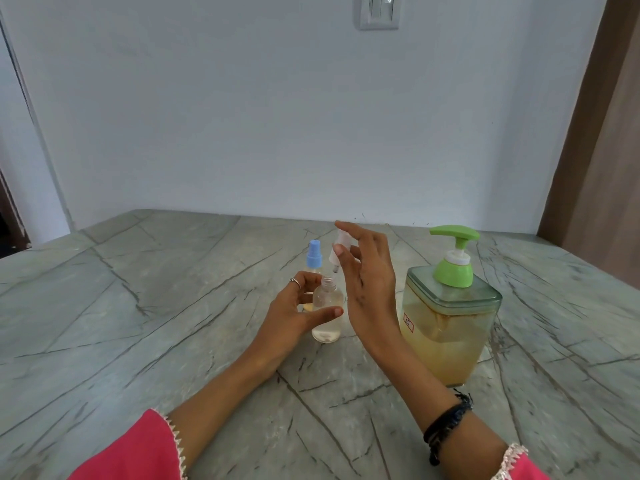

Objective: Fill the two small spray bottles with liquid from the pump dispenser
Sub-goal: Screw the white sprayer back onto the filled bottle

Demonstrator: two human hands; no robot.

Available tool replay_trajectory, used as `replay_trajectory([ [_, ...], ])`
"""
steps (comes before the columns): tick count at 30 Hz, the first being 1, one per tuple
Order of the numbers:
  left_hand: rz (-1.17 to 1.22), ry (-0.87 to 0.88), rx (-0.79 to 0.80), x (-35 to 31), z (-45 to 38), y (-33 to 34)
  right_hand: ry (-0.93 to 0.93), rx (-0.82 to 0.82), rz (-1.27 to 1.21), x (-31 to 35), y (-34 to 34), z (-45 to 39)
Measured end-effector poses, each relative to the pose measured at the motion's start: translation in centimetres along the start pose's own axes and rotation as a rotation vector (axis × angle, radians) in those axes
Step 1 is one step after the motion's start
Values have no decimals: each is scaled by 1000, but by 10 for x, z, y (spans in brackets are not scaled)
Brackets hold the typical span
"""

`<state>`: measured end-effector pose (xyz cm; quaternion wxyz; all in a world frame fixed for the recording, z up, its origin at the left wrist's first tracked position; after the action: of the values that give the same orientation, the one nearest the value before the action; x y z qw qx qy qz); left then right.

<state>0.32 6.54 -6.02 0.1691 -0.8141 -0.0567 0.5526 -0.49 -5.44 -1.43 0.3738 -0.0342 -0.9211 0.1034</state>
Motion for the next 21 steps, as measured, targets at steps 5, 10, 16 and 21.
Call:
replay_trajectory([
  [5,-1,9,2,-1,1,1,8,51,2,1,1,-1],
  [10,-13,14,-1,-2,1,1,40,123,-11,-1,5,2],
  [16,13,42,10,-4,2,1,75,137,3,-10,8,4],
  [21,0,36,14,-2,1,0,82,82,-79,-13,7,6],
])
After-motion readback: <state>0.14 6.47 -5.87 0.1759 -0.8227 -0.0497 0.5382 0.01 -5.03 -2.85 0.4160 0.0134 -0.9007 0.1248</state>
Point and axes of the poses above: each hand's wrist, its own z-axis away from the middle knuckle, its own y-axis out of the palm, x = y × z, the point moved 2 cm from there along -z, towards the middle knuckle, and after that the axes turned 11 degrees about x, right-handed, at the moved point
